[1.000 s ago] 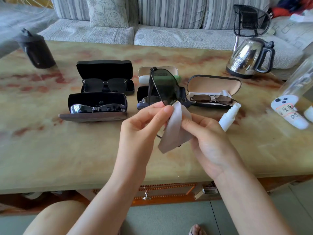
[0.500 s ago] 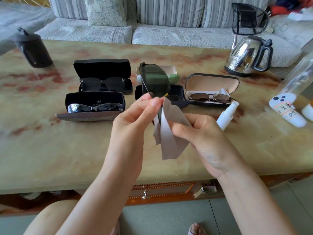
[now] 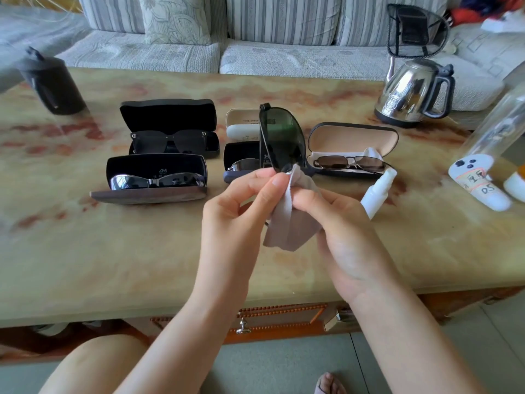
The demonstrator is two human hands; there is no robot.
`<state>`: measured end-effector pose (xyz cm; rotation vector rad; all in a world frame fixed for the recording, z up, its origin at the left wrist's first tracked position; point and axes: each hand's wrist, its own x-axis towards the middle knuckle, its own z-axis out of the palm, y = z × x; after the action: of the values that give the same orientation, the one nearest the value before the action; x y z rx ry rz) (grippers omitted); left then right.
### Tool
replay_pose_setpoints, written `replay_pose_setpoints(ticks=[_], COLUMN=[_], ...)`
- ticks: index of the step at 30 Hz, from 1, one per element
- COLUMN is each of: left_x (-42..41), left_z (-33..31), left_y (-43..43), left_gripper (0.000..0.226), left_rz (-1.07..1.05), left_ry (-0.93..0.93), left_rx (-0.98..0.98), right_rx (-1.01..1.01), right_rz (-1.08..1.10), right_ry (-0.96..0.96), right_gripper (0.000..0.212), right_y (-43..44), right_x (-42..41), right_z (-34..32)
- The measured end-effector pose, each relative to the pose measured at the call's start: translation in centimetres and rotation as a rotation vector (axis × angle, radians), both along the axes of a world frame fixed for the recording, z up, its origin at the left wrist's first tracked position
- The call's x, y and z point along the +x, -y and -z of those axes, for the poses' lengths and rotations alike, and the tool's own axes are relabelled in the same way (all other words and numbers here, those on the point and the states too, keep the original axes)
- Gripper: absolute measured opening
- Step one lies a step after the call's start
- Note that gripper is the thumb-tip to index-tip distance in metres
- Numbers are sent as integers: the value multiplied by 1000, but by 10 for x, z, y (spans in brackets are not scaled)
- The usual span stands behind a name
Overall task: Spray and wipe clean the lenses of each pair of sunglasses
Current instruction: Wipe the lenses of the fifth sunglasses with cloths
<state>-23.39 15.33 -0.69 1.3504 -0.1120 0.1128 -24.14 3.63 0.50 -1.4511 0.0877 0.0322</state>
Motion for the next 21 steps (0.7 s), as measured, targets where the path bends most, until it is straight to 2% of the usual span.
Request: replay_pose_setpoints(ticks=[10, 18, 21], left_x=[3, 2, 3], left_z=[1, -7, -3], left_y=[-3, -5, -6], left_gripper=[39, 27, 28], left_rz=[-1, 31, 16], left_ry=[-14, -8, -44], left_rx=[-6, -36, -57], right_rx=[-2, 23, 25], right_rz=[43, 93, 80], right_ry=[6, 30, 39], right_gripper=[14, 21, 32], right_y=[1, 6, 5], right_x=[-3, -1, -2], right_z=[0, -2, -4])
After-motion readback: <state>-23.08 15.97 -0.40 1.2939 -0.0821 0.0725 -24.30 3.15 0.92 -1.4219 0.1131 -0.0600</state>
